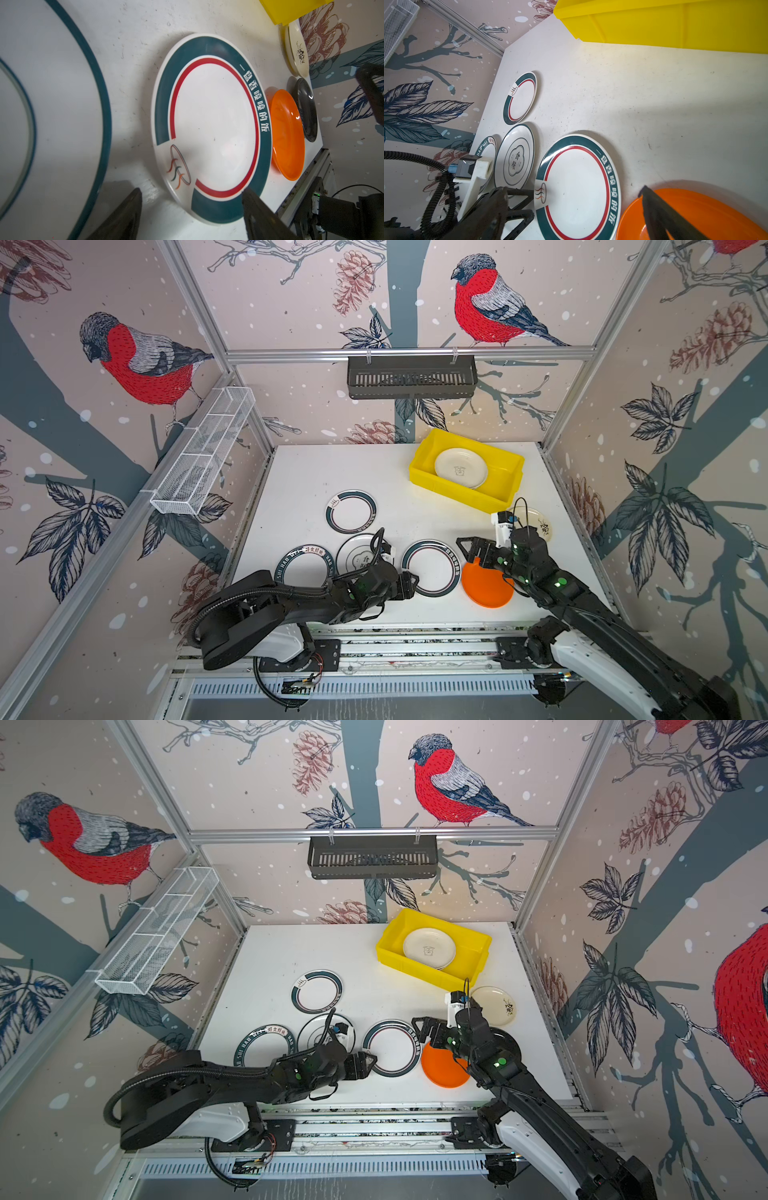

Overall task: Place the plates into the plastic bin on the countertop
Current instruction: 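Close the left gripper on the rim of the green-and-red rimmed plate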

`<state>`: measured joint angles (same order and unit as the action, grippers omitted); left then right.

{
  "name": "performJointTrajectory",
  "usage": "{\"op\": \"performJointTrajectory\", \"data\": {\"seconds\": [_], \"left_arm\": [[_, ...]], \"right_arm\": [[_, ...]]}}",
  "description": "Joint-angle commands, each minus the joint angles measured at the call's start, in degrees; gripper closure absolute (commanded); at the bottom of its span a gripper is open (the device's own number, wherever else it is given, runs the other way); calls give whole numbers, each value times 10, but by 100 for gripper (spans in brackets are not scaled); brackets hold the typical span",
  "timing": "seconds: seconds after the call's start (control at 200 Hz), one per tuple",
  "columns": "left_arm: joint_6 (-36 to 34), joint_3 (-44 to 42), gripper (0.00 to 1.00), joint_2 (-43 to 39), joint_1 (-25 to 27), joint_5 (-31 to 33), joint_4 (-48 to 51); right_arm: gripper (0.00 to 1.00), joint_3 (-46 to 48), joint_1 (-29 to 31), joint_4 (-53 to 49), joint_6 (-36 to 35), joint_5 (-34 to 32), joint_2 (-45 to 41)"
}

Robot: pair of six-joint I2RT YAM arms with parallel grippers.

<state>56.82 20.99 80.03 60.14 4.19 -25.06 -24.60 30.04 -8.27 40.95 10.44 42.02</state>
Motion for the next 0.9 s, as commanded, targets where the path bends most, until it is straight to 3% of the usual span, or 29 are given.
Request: {"op": "performJointTrajectory", "data": {"seconds": [0.0, 0.185, 0.57, 0.731, 0.816, 0.896], "left_arm": [[5, 17, 30, 26, 1, -12, -39], [26, 14, 34, 51, 0, -6, -77], [59, 4, 55, 74, -18, 8, -114], [59, 9, 60, 91, -32, -6, -118], [52, 12, 71, 106, -38, -26, -138], [55, 15, 73, 116, -41, -30, -147]], "right_arm": [[0, 3, 0, 25, 16, 3, -1], [0, 7, 0, 27, 24, 2, -1], [0, 7, 1, 15, 26, -2, -3], [0, 10, 0, 11, 24, -14, -4], [0, 8, 1, 11, 21, -15, -3], [0, 4, 1, 7, 19, -19, -3]]}}
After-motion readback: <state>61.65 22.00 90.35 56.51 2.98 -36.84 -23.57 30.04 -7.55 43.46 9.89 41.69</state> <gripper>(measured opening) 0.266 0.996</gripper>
